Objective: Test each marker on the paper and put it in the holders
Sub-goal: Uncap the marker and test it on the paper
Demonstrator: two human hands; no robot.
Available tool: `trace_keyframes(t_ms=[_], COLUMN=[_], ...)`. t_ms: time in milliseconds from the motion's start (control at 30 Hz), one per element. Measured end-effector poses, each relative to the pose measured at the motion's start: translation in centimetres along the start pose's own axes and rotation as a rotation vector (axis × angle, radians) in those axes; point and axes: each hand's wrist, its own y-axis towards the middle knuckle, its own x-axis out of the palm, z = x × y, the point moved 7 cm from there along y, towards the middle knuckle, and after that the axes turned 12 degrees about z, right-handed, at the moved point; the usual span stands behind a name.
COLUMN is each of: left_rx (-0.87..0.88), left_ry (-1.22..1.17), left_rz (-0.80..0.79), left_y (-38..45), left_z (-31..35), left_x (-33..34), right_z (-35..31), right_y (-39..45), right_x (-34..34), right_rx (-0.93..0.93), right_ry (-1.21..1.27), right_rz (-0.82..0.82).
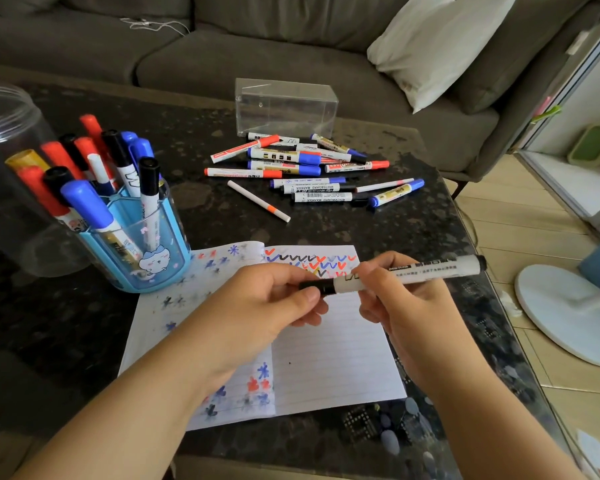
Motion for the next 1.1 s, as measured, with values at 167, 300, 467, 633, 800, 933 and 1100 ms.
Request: trace_keyframes(t_ms=[167,300,467,633,800,933,1100], left_rx=[0.167,0.239,0.347,0.42,0.462,0.414,0.383], left_ry=[0.289,0.309,0.293,0.336,0.309,0.237,0.155], left_rz=[-0.021,0.021,0.145,0.18,0.264,0.38,0.404], left_y=[-0.8,-1.5,-2.2,-2.6,-2.5,-2.3,-2.5], left_z=[0.5,1.3,2.1,2.7,3.4,3.2,3.1], left_x=[0.3,0.2,-0.5,-0.7,-1.6,-3.8,-6.0], right_z=[-0.1,-0.3,-0.4,0.0,1.7,1.6,-2.4], right_y=[-0.2,-0.5,-1.1,-1.2,-1.9,-1.8,-2.9], right_x=[0.1,0.2,1.8,2.5,3.3,2.3,3.1], right_rx=[0.026,-0.003,-0.049,-0.001,0.254,0.22,-0.535], right_ry=[0.05,0.004,0.103,0.162,0.256,-0.066,-0.643], right_rz=[-0.006,0.018,-0.076,-0.094,-0.063,0.045,0.1])
